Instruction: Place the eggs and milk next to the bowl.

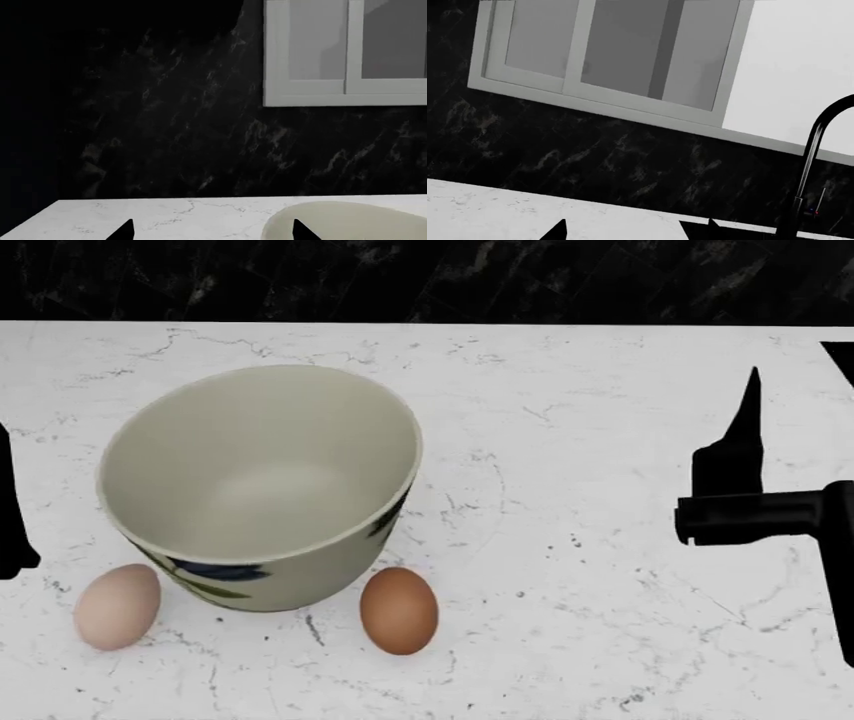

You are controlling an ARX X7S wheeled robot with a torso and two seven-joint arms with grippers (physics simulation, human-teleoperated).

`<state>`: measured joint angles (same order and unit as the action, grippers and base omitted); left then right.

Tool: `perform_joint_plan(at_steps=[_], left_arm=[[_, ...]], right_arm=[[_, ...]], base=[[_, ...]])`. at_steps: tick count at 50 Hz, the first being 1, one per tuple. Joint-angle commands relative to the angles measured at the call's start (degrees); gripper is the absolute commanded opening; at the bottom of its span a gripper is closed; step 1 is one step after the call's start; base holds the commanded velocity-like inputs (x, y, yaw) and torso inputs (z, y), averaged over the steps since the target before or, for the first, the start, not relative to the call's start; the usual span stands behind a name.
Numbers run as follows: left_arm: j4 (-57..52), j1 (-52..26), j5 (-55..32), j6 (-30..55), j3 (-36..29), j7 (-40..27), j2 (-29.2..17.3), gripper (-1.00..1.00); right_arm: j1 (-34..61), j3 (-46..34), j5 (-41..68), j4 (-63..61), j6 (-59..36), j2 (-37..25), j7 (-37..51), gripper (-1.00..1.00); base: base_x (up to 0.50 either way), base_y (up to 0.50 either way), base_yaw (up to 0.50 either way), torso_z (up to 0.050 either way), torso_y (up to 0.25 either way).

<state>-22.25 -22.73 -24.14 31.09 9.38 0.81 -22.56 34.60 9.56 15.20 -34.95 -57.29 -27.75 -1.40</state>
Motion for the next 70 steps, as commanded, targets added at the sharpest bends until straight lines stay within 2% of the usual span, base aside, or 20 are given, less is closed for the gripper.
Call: perform_joint_plan(at_steps=[1,70], left_arm=[[-1.15,0.43,2.47,1.93,2.50,3.28,2.67,1.00],[-1.28,0.38,1.77,1.11,0.80,2.57,1.86,1.00]], right_arm=[[0.36,2.25,-5.51,-1.31,-3.52,3.13,-5.15,1.00],[-0.19,4.28,-2.89,-3.50,-5.84,2.66,-5.56,1.00]], base=[[0.00,-0.50,0.00,0.000,0.000],[0.00,-0.50,0.00,0.000,0.000]])
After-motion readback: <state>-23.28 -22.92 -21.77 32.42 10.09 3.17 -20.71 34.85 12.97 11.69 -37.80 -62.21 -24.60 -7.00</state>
